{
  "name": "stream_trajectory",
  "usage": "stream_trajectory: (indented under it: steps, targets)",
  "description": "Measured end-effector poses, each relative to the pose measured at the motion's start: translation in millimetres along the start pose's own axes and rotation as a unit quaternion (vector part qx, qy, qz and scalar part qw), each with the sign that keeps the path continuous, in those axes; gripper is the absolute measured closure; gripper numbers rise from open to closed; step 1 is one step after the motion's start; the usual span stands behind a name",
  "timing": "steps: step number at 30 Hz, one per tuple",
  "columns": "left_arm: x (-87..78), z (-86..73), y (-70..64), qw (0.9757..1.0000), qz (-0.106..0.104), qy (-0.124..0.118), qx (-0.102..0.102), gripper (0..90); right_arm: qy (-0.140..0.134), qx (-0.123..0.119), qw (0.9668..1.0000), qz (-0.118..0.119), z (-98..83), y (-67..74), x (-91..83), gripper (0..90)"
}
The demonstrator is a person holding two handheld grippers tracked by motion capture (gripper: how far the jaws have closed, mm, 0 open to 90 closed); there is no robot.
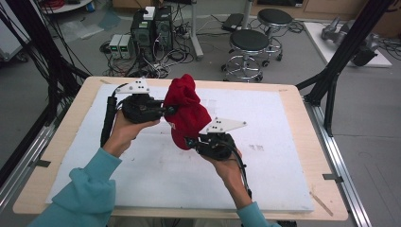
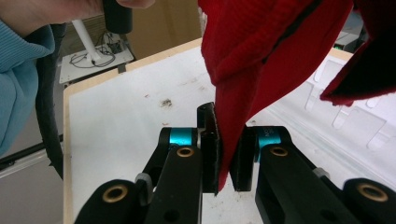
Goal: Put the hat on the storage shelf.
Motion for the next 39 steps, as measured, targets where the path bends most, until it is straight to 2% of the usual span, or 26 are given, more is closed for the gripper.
stream_trajectory:
  steps: [3, 5, 6, 7, 9, 10, 11, 16, 20, 27, 32, 39]
  targets:
    - [-0.7, 0.9, 0.6, 1.0000, -0.003, -0.007, -0.001, 79.5, 0.000, -0.006, 1.0000, -0.002, 0.2, -0.2, -1.2, 85.0]
    - [-2.1, 1.7, 1.6, 0.9999, 0.000, -0.014, -0.002, 72.8, -0.002, -0.008, 1.0000, -0.005, 1.0, -1.2, -2.4, 85.0]
    - [-2.7, 1.9, 3.1, 0.9998, 0.007, -0.018, -0.007, 66.2, -0.003, -0.007, 0.9999, -0.007, 1.1, -2.1, -2.9, 85.0]
    - [-3.7, 1.8, 5.0, 0.9995, 0.017, -0.020, -0.015, 55.6, -0.002, -0.009, 0.9999, -0.010, 0.8, -3.5, -3.4, 85.1]
    - [-5.0, 1.7, 8.7, 0.9986, 0.031, -0.027, -0.033, 29.7, 0.000, -0.007, 0.9999, -0.013, 0.3, -5.2, -4.1, 85.1]
    - [-6.6, 1.3, 10.4, 0.9980, 0.043, -0.027, -0.037, 18.7, 0.000, -0.007, 0.9999, -0.015, 0.1, -5.9, -4.3, 85.1]
    - [-9.1, 1.3, 11.4, 0.9978, 0.050, -0.029, -0.033, 13.1, -0.001, -0.005, 0.9999, -0.016, 0.1, -6.3, -4.6, 85.1]
    - [-16.8, 1.4, 11.9, 0.9975, 0.050, -0.040, -0.027, 11.4, -0.012, -0.004, 0.9998, -0.018, 1.8, -8.1, -5.1, 85.1]
    - [-23.3, -6.6, 13.7, 0.9972, 0.056, -0.040, -0.029, 11.4, -0.023, -0.001, 0.9994, -0.026, 3.5, -11.6, -5.7, 85.1]
    - [-41.0, -33.0, 15.0, 0.9959, 0.073, -0.040, -0.034, 11.4, -0.042, 0.014, 0.9978, -0.050, 5.8, -28.5, -8.7, 85.1]
    - [-56.3, -50.9, 14.0, 0.9949, 0.088, -0.042, -0.026, 11.4, -0.046, 0.021, 0.9961, -0.072, 7.3, -43.9, -9.9, 85.0]
    - [-87.2, -87.2, 14.3, 0.9906, 0.116, -0.066, -0.027, 11.5, -0.053, 0.019, 0.9931, -0.103, 15.3, -63.7, -10.6, 85.1]
Point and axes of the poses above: each handheld gripper's, and its own axes: x roughly forward along the jaws, z roughly out of its top, y roughly to its left, the point moved 4 cm from there along x, roughly forward along the jaws, and after that the axes turned 14 degrees about -z, right-handed, at the moved point
